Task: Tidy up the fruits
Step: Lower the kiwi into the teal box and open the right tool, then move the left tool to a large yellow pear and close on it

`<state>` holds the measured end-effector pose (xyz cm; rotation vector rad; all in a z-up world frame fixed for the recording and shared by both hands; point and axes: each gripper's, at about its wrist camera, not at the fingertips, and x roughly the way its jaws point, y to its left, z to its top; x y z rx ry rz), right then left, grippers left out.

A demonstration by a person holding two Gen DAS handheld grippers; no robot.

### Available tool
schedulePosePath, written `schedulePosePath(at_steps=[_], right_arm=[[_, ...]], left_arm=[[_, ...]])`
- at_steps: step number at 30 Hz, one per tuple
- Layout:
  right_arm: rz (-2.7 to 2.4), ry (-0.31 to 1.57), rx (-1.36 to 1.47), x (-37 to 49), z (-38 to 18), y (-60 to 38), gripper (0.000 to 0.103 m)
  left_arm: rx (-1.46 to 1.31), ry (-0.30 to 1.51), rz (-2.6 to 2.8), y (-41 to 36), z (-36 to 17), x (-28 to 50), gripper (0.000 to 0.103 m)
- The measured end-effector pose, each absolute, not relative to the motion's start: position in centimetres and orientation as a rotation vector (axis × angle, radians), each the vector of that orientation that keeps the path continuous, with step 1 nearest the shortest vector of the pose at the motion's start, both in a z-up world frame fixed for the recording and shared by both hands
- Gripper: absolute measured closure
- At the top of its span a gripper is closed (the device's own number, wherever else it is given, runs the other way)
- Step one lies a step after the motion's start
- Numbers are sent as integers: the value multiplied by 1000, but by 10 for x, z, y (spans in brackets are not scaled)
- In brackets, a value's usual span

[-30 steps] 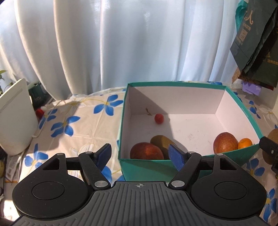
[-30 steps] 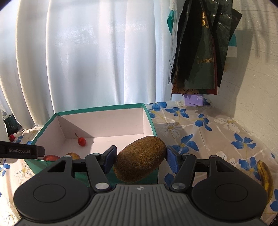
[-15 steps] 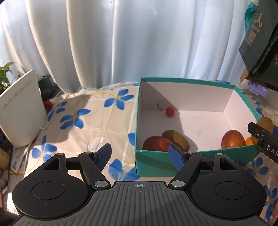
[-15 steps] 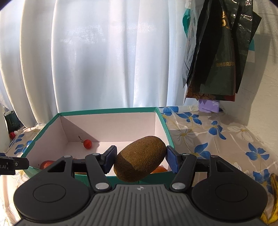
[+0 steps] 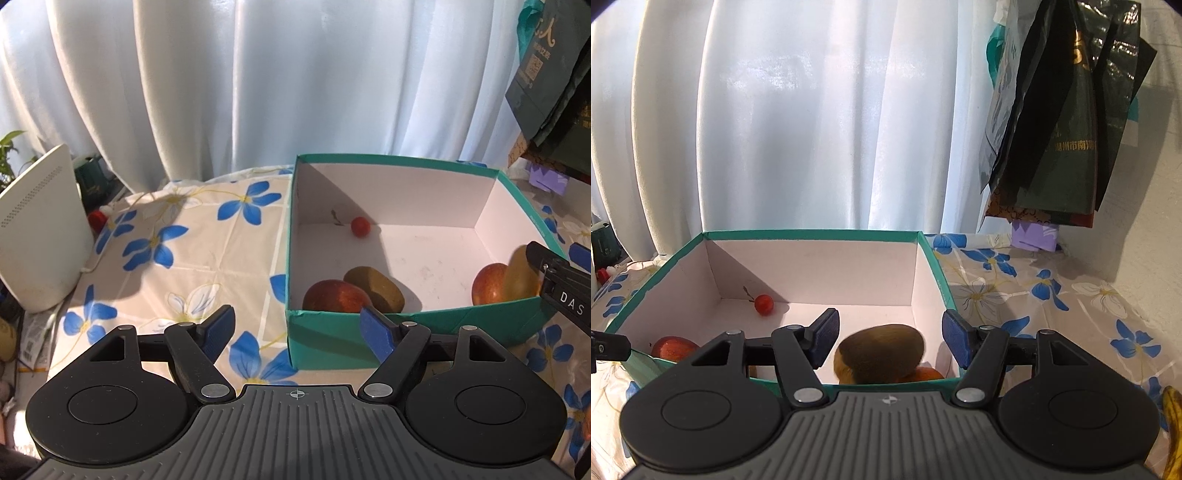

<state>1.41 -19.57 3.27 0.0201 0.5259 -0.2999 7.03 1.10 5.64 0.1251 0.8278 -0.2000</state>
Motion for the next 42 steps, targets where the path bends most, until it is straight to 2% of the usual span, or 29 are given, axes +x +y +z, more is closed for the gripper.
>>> schedulePosePath(at_steps=[4, 9, 19, 32, 36, 38, 40, 42], right_arm=[[-302, 512, 18, 8, 40, -195, 40], [-298, 492, 26, -10, 49, -190, 32], [-285, 535, 64, -48, 45, -180, 30], [-321, 529, 69, -68, 47, -177, 26], [-322, 531, 73, -71, 47, -177, 26], [-325, 531, 75, -71, 47, -178, 26], [-326, 528, 77, -72, 48, -178, 26], [-326, 525, 78, -73, 49, -178, 26]], left_arm=[[132, 817, -234, 11, 57, 65, 23], [178, 803, -298, 9, 52, 51, 24], [229, 886, -316, 11, 16, 41, 30], [233, 936, -368, 9, 3, 36, 34], [230, 901, -439, 7, 15, 27, 30], [230, 868, -483, 6, 22, 20, 13], [223, 836, -530, 4, 28, 14, 8], [245, 823, -548, -2, 31, 9, 8]])
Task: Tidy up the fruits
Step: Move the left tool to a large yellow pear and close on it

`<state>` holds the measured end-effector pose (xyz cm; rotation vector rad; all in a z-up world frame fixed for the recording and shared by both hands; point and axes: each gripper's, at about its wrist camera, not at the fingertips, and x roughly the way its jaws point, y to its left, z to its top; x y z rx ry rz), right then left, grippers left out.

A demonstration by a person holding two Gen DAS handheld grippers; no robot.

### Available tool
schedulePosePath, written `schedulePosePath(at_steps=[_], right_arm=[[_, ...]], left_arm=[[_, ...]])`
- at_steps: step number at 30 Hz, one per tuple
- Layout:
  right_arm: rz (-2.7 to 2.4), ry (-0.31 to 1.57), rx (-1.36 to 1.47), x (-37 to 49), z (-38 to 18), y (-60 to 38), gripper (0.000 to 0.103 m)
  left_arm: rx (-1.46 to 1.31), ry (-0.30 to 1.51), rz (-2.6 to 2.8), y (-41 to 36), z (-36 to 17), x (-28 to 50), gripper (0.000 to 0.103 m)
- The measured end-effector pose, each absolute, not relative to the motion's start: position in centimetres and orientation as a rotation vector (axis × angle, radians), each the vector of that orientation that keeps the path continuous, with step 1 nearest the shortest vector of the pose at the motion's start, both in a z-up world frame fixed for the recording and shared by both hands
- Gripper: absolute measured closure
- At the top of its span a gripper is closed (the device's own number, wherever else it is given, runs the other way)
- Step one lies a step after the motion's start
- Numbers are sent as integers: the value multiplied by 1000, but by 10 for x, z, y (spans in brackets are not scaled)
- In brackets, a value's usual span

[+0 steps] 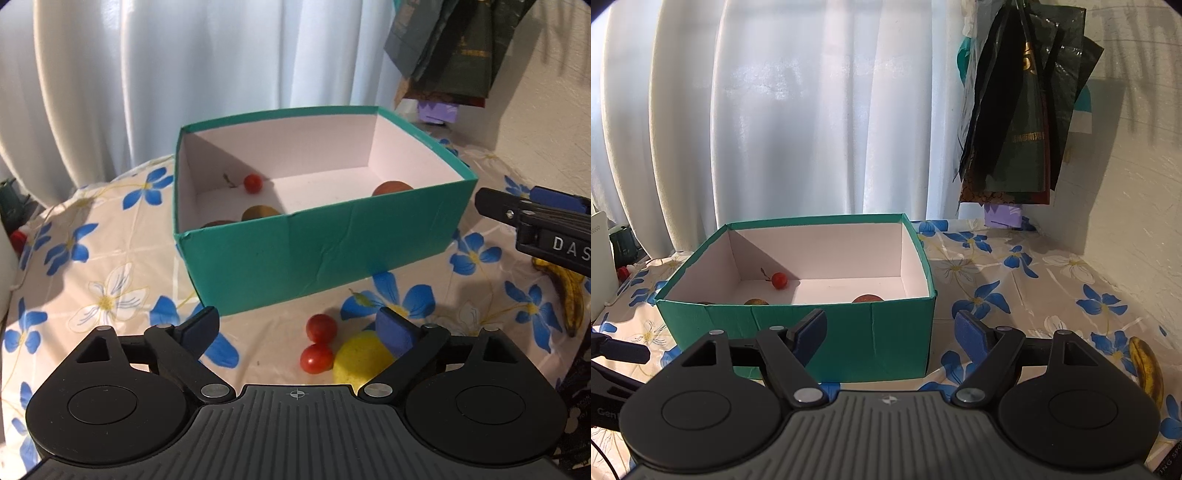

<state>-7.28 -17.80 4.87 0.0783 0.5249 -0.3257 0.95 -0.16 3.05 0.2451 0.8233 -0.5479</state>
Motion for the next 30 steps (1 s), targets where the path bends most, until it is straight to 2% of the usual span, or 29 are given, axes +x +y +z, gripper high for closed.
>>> schedulePosePath(at_steps=[24, 30], right_arm=[[-345, 542, 103, -109, 47, -189, 25], [-344, 548, 114, -116, 45, -196, 25]], left_arm=[[352, 1008, -502, -55, 0, 0, 8], [343, 1063, -456, -60, -9, 4, 16]])
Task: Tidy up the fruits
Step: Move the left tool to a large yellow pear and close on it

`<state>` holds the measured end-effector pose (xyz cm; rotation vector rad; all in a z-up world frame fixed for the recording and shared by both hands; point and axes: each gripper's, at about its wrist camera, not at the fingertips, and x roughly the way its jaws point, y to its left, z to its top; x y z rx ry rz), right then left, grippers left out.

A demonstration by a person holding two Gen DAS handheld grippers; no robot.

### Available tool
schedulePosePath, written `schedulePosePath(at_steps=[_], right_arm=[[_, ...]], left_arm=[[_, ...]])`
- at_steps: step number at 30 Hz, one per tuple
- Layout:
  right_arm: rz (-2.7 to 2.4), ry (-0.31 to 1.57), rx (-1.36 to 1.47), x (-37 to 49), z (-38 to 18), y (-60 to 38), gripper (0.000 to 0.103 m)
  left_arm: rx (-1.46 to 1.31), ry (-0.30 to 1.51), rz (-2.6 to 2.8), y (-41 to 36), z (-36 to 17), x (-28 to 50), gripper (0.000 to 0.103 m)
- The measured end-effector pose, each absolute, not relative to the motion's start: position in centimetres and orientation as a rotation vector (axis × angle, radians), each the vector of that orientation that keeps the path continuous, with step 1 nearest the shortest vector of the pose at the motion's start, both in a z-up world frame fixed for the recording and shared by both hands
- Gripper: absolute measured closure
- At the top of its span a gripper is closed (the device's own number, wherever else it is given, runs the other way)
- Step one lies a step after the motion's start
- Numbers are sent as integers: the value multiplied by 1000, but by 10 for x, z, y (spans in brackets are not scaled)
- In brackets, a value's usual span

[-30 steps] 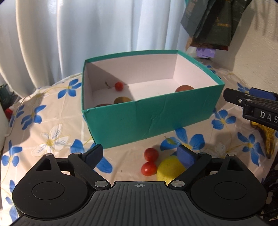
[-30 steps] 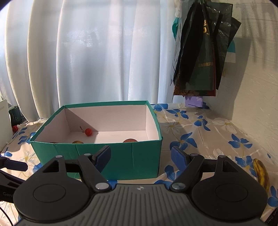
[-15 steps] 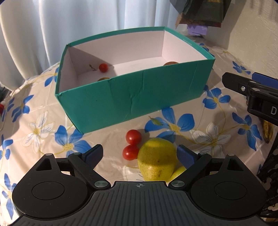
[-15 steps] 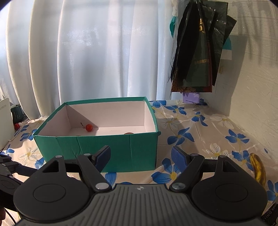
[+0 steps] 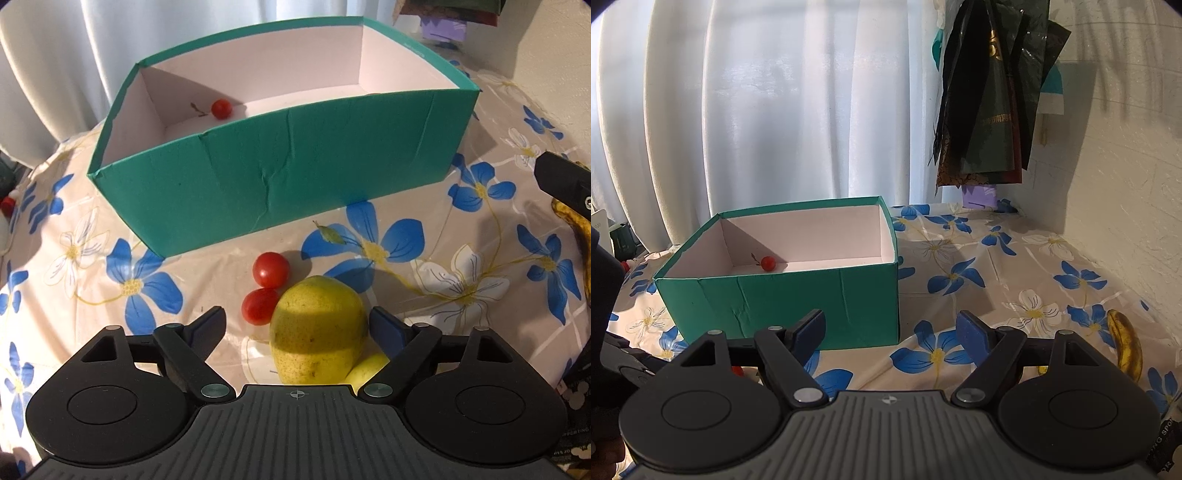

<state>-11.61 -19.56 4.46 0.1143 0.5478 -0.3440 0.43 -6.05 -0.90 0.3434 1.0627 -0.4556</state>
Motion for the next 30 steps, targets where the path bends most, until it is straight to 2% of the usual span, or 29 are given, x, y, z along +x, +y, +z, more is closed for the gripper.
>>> schedulePosePath(at_steps=[16, 20, 30], right_arm=[[-348, 561, 144, -122, 40, -205, 25], [-345, 569, 155, -122, 38, -208, 25], [-345, 587, 152, -120, 36, -211, 25]], left_arm=[[279, 1145, -428, -59, -22, 14, 20], [294, 1148, -430, -63, -25, 14, 25], [303, 1143, -401, -69, -31, 19, 25]])
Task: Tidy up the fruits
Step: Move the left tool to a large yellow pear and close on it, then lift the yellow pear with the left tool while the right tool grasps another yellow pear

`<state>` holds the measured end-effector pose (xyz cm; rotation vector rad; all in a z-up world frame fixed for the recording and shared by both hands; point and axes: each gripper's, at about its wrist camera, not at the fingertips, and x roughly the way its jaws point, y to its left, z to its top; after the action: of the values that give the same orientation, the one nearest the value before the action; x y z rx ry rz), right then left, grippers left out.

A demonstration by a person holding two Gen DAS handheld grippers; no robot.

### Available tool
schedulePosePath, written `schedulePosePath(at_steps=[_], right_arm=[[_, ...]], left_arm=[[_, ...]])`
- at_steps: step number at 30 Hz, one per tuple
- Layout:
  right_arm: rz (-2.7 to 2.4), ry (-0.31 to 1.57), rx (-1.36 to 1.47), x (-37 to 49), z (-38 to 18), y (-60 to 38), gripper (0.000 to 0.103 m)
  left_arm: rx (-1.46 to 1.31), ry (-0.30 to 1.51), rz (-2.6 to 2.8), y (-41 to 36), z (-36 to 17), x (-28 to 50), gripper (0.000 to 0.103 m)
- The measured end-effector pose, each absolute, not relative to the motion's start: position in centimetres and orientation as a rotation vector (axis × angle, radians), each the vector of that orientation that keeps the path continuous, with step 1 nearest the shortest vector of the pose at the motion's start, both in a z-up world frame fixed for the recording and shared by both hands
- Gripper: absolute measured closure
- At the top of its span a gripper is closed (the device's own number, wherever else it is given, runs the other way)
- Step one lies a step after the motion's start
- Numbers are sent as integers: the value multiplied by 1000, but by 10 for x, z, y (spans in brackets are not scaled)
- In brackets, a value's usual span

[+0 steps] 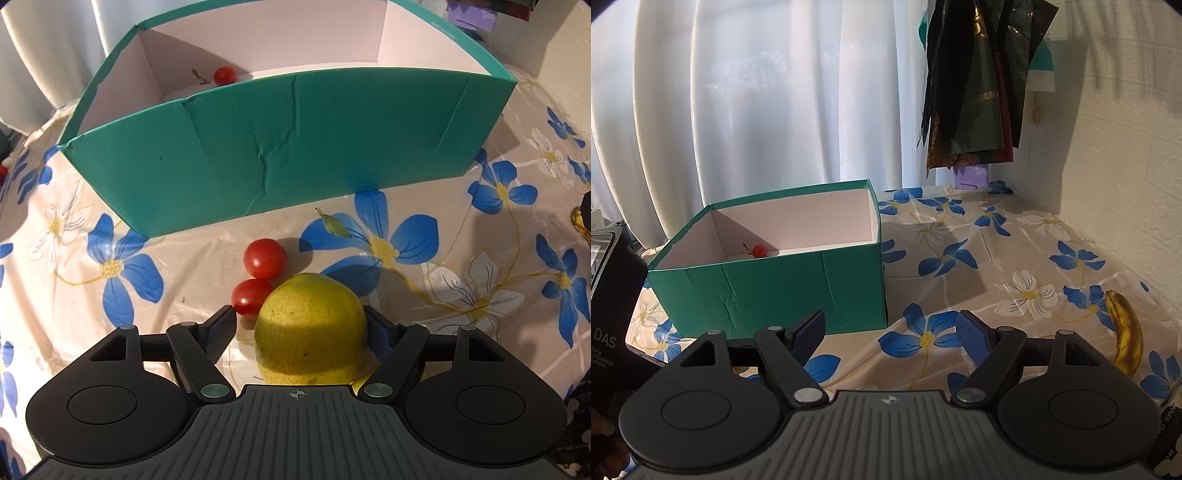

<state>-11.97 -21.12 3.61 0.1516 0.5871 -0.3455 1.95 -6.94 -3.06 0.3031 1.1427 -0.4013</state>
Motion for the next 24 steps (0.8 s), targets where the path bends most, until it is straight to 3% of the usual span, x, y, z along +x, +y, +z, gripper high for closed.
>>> schedulePosePath(at_steps=[5, 6, 7, 24], right_arm=[[-336, 594, 143, -117, 35, -211, 25], [-336, 596, 142, -117, 35, -212, 25], [-336, 596, 143, -117, 35, -211, 25], [-326, 600, 120, -111, 38, -202, 25]], left_arm=[[299, 1136, -407, -70, -31, 20, 27], [294, 1136, -414, -70, -31, 20, 29], [278, 1143, -432, -69, -30, 20, 40], [274, 1050, -460, -52, 6, 5, 40]])
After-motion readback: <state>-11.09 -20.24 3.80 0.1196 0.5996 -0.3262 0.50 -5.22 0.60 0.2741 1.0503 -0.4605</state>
